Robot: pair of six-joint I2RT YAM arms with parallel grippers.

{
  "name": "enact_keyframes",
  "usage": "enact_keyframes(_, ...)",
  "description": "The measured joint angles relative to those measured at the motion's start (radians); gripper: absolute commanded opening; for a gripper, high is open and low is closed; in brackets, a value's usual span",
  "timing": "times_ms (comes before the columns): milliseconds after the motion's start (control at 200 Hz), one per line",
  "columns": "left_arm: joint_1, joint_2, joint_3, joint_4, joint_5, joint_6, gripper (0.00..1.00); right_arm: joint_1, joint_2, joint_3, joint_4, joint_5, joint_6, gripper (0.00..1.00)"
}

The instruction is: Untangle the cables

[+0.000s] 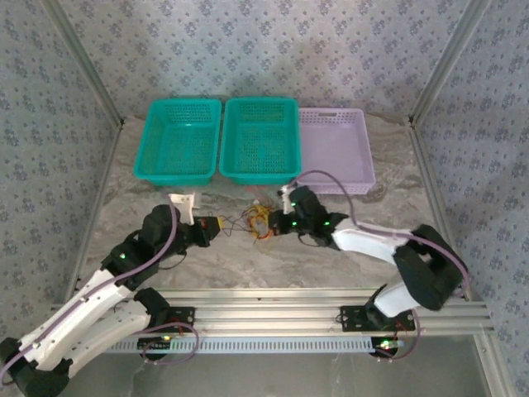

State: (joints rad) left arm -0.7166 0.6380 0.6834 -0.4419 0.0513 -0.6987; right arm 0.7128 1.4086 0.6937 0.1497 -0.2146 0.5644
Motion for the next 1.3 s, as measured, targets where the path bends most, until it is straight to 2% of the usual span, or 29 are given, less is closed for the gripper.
enact_keyframes(240,0.02,-0.03,0.103,-0.173,-0.077,0.045,0.0,-0.209,-0.38,-0.069,-0.135,-0.07,-0.006,0.0)
enact_keyframes(375,0.056,-0.018,0.166,-0.241,-0.084,0.072,0.0,-0.291,-0.498,-0.069,-0.238,-0.138,-0.023,0.0)
enact_keyframes(550,0.111,0.022,0.255,-0.354,-0.131,0.119,0.0,-0.442,-0.532,-0.071,-0.406,-0.121,-0.042,0.0)
enact_keyframes(730,0.133,0.086,0.286,-0.403,-0.144,0.15,0.0,-0.55,-0.577,-0.076,-0.485,-0.146,-0.042,0.0)
enact_keyframes(1034,0.222,0.104,0.286,-0.435,-0.166,0.179,0.0,-0.669,-0.673,-0.076,-0.603,-0.122,-0.045,0.0)
enact_keyframes(1299,0.274,0.102,0.311,-0.441,-0.178,0.191,0.0,-0.678,-0.648,-0.076,-0.655,-0.093,-0.05,0.0)
